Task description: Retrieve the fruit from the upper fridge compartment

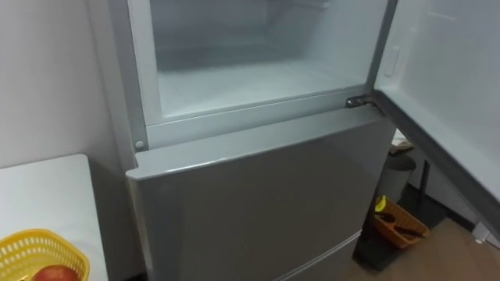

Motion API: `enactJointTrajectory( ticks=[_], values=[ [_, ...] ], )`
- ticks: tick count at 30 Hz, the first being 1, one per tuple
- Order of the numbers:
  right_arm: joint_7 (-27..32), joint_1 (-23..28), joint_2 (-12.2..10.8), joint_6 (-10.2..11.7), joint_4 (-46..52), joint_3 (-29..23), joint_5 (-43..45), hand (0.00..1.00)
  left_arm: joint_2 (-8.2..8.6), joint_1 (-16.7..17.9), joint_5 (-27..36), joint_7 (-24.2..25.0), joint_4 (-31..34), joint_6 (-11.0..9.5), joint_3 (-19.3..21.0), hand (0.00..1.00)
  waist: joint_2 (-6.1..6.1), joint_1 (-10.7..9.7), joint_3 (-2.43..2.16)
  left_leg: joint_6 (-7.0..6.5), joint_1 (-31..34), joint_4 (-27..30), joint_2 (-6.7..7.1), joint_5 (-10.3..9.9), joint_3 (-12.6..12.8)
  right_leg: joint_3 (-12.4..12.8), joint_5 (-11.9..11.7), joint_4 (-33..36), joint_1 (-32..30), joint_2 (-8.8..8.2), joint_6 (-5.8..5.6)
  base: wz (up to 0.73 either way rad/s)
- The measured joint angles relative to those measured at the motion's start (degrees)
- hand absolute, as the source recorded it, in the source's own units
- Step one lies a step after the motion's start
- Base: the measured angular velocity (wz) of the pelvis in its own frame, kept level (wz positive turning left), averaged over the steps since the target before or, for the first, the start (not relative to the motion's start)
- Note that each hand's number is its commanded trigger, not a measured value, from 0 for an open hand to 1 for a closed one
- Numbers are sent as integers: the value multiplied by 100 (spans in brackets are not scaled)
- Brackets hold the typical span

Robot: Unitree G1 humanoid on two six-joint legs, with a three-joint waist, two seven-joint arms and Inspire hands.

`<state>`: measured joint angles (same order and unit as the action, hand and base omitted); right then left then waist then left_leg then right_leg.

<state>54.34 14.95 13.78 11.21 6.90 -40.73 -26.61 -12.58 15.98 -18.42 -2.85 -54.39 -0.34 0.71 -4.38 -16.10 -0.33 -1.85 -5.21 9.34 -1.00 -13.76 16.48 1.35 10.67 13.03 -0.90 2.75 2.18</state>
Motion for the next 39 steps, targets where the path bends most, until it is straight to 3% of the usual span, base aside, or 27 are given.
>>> enactJointTrajectory(
  ticks=[4,9,14,23,39],
  values=[
    [3,-119,47,-10,125,-134,-7,0,-2,30,14,2,92,-4,150,0,-20,12,-1,1,-8,-8,7,1,7,-15,-6,-28,21,-4,3,0],
    [-105,-193,329,-18,498,-128,40,0,-3,-18,35,23,21,-5,253,0,-41,27,1,0,-28,-7,17,3,5,-26,-4,-49,26,-15,0,1],
    [-243,-153,327,-264,845,-70,-46,0,26,-26,87,62,-199,5,256,0,-22,41,7,-3,-27,-3,61,4,-7,-2,86,133,-68,-46,-17,-2],
    [-879,-153,327,-495,1010,-13,-273,0,56,-16,85,82,-194,-3,394,0,-10,70,5,-4,-27,21,70,5,-13,14,122,245,-110,-53,-16,0],
    [-2101,-162,327,-507,1218,353,-712,0,68,20,65,92,-366,-54,394,0,12,89,25,-6,-20,42,72,6,-18,16,139,313,-111,-63,-13,0]
  ],
)
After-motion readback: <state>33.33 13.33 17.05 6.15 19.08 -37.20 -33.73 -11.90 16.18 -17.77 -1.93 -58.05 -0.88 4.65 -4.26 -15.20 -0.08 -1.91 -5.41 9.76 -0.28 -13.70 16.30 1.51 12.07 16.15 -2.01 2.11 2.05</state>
